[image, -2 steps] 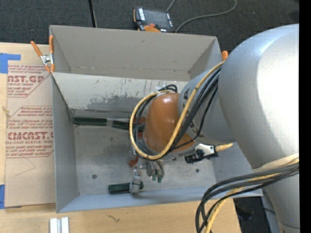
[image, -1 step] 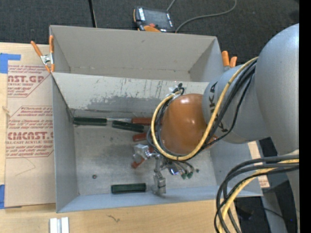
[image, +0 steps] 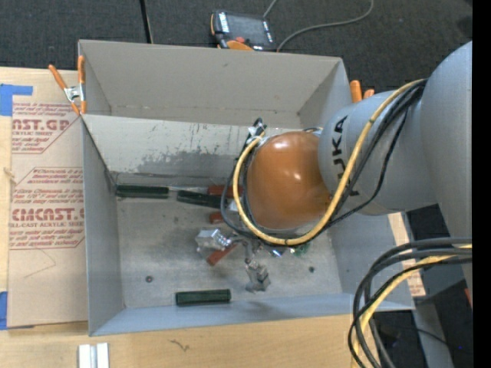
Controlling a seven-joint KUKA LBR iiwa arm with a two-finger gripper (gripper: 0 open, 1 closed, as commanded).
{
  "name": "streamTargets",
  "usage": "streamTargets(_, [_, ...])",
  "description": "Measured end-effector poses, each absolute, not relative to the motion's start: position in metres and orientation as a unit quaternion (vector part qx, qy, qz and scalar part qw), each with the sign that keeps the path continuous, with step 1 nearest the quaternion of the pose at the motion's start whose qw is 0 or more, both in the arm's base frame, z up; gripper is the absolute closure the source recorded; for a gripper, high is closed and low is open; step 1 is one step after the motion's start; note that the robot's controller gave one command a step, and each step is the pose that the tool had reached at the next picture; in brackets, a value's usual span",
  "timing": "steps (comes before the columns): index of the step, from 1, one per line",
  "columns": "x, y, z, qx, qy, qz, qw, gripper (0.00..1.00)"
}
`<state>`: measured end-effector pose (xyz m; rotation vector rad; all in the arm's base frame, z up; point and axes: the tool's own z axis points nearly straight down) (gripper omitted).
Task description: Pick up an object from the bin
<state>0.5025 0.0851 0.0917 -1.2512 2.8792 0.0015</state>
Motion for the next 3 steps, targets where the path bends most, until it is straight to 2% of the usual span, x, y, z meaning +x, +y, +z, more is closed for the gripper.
streamTargets(1, [0.562, 0.035, 0.073, -0.349, 0.937, -0.001, 0.003, 0.00])
streamTargets(2, [0.560, 0.038, 0.073, -0.351, 0.936, 0.001, 0.001, 1.00])
streamTargets(3, [0.551, 0.058, 0.210, -0.339, 0.941, -0.001, 0.005, 1.00])
